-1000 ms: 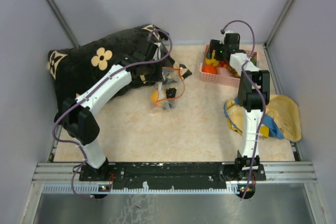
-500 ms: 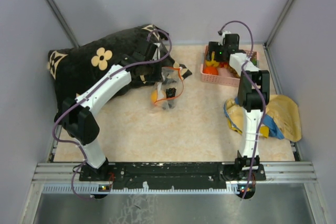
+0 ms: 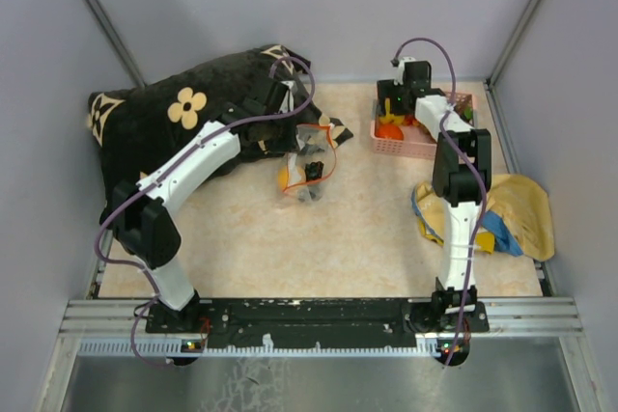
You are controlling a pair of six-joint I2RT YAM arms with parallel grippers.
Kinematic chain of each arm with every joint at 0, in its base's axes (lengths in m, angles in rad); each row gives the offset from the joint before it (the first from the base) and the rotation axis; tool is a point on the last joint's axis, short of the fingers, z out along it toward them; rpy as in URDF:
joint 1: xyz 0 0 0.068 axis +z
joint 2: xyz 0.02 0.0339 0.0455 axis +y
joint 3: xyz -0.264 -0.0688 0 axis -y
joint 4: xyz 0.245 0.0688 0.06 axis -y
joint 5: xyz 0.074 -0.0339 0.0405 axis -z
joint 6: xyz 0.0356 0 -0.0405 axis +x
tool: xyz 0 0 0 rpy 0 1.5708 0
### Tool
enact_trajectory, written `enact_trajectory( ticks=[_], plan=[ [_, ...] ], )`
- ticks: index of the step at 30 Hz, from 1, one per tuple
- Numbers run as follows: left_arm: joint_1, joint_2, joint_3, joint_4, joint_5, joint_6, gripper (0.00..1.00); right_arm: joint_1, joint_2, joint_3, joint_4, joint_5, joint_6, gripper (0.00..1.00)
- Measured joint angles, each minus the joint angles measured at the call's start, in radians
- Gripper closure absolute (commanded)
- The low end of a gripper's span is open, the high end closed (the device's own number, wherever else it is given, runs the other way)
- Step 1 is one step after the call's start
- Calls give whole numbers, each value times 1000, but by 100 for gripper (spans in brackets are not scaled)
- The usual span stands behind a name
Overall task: Place the food in the zip-top bag and seal the zipper
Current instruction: Pick up the fake fruit from the bin, then place the fake fruit in the zipper food storage bag.
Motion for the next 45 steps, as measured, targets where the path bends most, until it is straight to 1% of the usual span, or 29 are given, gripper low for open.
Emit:
enact_trajectory(
  ticks=[8, 13, 17, 25, 35, 39, 45],
  plan=[
    [0, -23, -18, 7, 0, 3, 100, 0, -1, 5, -17, 5, -5, 33],
    [0, -29, -21, 8, -1, 11, 100, 0, -32, -32, -19, 5, 9, 37],
    [0, -29, -21, 10, -1, 21, 100, 0, -85, -97, -27, 18, 21, 38],
    [0, -29, -21, 17, 2, 43, 100, 0, -254, -232, 0, 84, 32, 39],
    [1, -29, -21, 18, 27, 62, 100, 3, -449, -340, 34, 126, 40, 39],
    [1, -29, -21, 18, 43, 68, 100, 29, -544, -382, 25, 126, 40, 39],
    [1, -29, -21, 19, 57, 72, 100, 108, -701, -418, 21, 109, 62, 39]
  ],
)
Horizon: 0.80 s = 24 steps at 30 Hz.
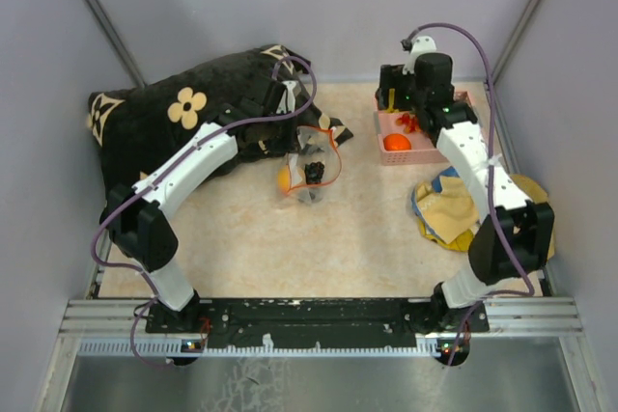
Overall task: Place the food in the zip-top bag and seal the zipper
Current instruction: Place the fake fruit in the zipper food storage bag.
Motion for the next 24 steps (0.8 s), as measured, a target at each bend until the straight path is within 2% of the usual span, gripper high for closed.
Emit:
enact_trajectory(
  ticks=[12, 24],
  plan=[
    [0, 0, 4, -1, 21, 3, 100, 253, -225, -110, 13, -15, 67, 39],
    [0, 2, 18, -1, 32, 15, 100, 443, -281, -303, 140, -98, 195, 38]
  ],
)
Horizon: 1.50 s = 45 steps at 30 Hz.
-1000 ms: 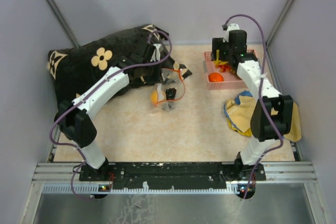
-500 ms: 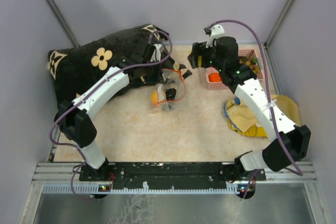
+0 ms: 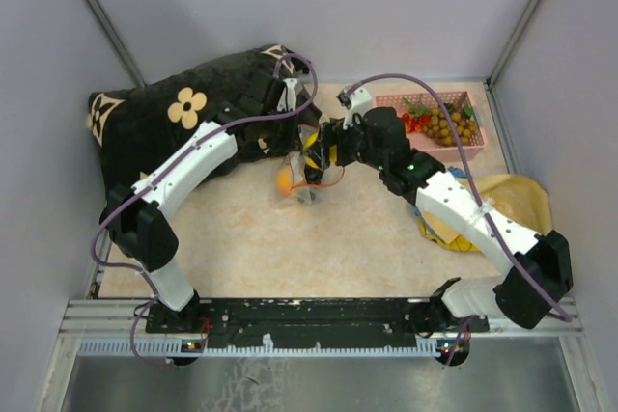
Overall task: Place the food in the zip-top bag and seal the zipper
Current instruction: Place the fake fruit in the zipper food storage bag.
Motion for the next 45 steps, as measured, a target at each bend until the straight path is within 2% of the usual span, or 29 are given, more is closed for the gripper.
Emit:
enact_trajectory(
  ticks=[5, 12, 23, 28, 32, 42, 45],
  plan=[
    [0, 2, 11, -1, 2, 1, 100, 6, 0, -87, 63, -55, 27, 37],
    [0, 9, 19, -4, 14, 2, 100, 6, 48, -161, 149, -56, 18, 36],
    [0, 10, 21, -3, 68, 2, 100, 6, 166, -224, 380, 88, -6, 34],
    [0, 10, 21, 3, 81, 3, 100, 6, 219, -244, 486, 166, -9, 29],
    [2, 10, 19, 1, 87, 3, 100, 7, 267, -243, 561, 207, -16, 22],
    [2, 10, 19, -2, 87, 3, 100, 8, 306, -237, 621, 248, -18, 20],
    [2, 11, 19, -3, 87, 3, 100, 8, 306, -237, 620, 254, -19, 9]
  ],
)
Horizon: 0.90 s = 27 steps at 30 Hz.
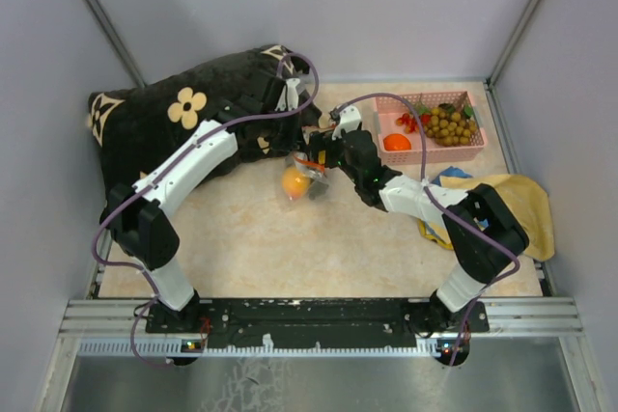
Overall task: Place the food in the zip-top bag and seal the zipper
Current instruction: Place the fake fruit in the zipper food storage bag.
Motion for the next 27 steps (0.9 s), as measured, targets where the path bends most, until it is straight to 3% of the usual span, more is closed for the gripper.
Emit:
enact_trajectory(
  ticks=[2, 12, 27],
  plan=[
    [0, 0, 0, 0, 0, 0, 100, 0, 0, 0, -1, 4, 1, 1],
    [0, 1, 0, -2, -5, 0, 100, 0, -4, 27, -58, 7, 1, 1],
    [0, 1, 0, -16, -16, -1, 100, -5, -208, 193, -536, -64, -40, 1]
  ],
)
